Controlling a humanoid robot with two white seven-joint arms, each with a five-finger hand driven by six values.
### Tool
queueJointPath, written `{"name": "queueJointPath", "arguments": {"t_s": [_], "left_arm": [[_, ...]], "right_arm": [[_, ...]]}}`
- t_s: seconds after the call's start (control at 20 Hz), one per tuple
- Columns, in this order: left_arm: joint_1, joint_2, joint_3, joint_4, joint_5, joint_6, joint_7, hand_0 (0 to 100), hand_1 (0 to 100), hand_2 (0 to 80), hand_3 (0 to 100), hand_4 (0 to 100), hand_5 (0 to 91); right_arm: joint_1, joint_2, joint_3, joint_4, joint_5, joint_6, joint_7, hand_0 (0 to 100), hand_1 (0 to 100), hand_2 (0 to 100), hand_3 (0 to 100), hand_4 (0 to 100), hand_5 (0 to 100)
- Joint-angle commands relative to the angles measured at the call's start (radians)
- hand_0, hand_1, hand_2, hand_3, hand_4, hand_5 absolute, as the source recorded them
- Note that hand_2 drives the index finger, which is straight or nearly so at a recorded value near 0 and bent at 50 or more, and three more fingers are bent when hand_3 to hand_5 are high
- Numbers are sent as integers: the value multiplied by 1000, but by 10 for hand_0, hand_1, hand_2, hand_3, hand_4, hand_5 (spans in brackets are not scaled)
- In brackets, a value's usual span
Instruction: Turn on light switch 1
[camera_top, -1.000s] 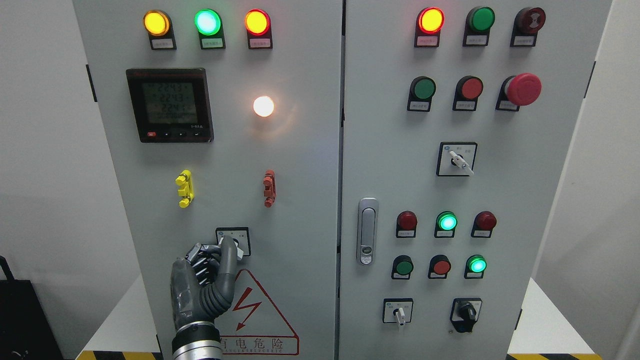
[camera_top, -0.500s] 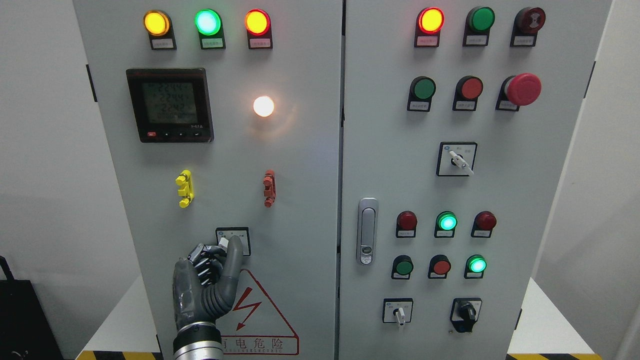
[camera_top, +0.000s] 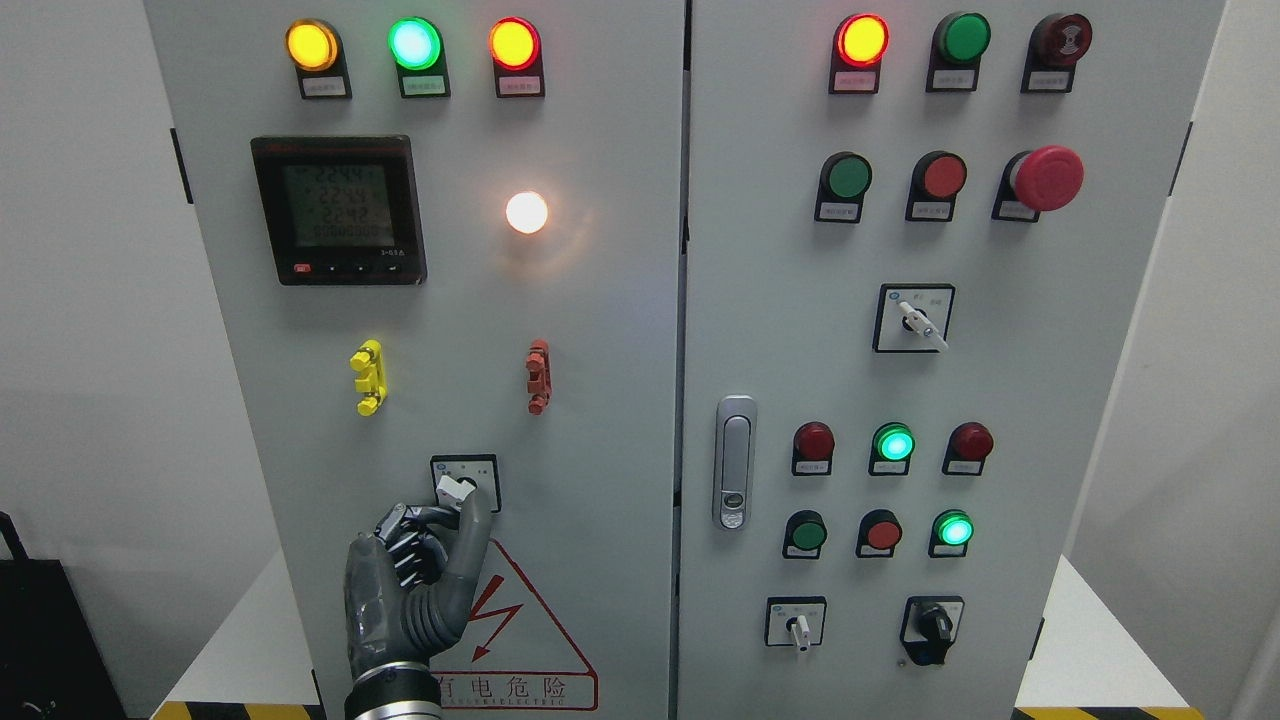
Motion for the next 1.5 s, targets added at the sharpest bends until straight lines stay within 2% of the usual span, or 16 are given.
{"name": "queueJointPath", "arguments": {"t_s": [0.0, 0.25, 0.5, 0.65, 0.75, 0.85, 0.95, 1.15, 1.2, 1.3, 1.35, 1.45], "left_arm": [[50, 8, 0, -4, -3, -54, 2, 4, 422, 617, 1000, 988, 857], [169, 23, 0, -16, -17, -172, 2, 0, 415, 620, 1000, 990, 855], [437, 63, 18, 37, -23, -490, 1, 0, 405, 624, 1000, 986, 857], [565, 104, 56, 172, -14, -625, -1, 11, 379, 616, 1000, 984, 866], [609, 124, 75, 288, 27, -657, -16, 17, 367, 591, 998, 984, 855], [636, 140, 77, 437, 142, -660, -66, 20, 363, 561, 975, 983, 837], [645, 144, 78, 621, 204, -682, -142, 26, 363, 513, 932, 965, 773], [645, 143, 78, 1076, 195, -829, -281, 35, 364, 436, 820, 872, 645], [643, 143, 77, 1162, 193, -834, -309, 31, 371, 407, 769, 837, 568], [639, 140, 74, 1314, 193, -829, -347, 27, 383, 366, 697, 784, 470], [636, 137, 70, 1380, 189, -823, -352, 26, 385, 347, 672, 764, 430], [634, 135, 63, 1470, 158, -817, -348, 5, 385, 285, 591, 686, 289]], "right_arm": [[0, 0, 0, 0, 0, -1, 0, 54, 0, 0, 0, 0, 0], [0, 0, 0, 0, 0, -1, -1, 54, 0, 0, 0, 0, 0], [0, 0, 0, 0, 0, -1, -1, 54, 0, 0, 0, 0, 0], [0, 0, 0, 0, -1, -1, 0, 54, 0, 0, 0, 0, 0], [0, 0, 0, 0, 0, -1, -1, 54, 0, 0, 0, 0, 0], [0, 0, 0, 0, 0, -1, 0, 54, 0, 0, 0, 0, 0], [0, 0, 0, 0, 0, -1, -1, 54, 0, 0, 0, 0, 0], [0, 0, 0, 0, 0, -1, -1, 54, 0, 0, 0, 0, 0], [0, 0, 0, 0, 0, -1, 0, 54, 0, 0, 0, 0, 0], [0, 0, 0, 0, 0, -1, -1, 54, 0, 0, 0, 0, 0], [0, 0, 0, 0, 0, -1, -1, 54, 0, 0, 0, 0, 0], [0, 0, 0, 0, 0, -1, -1, 54, 0, 0, 0, 0, 0]]}}
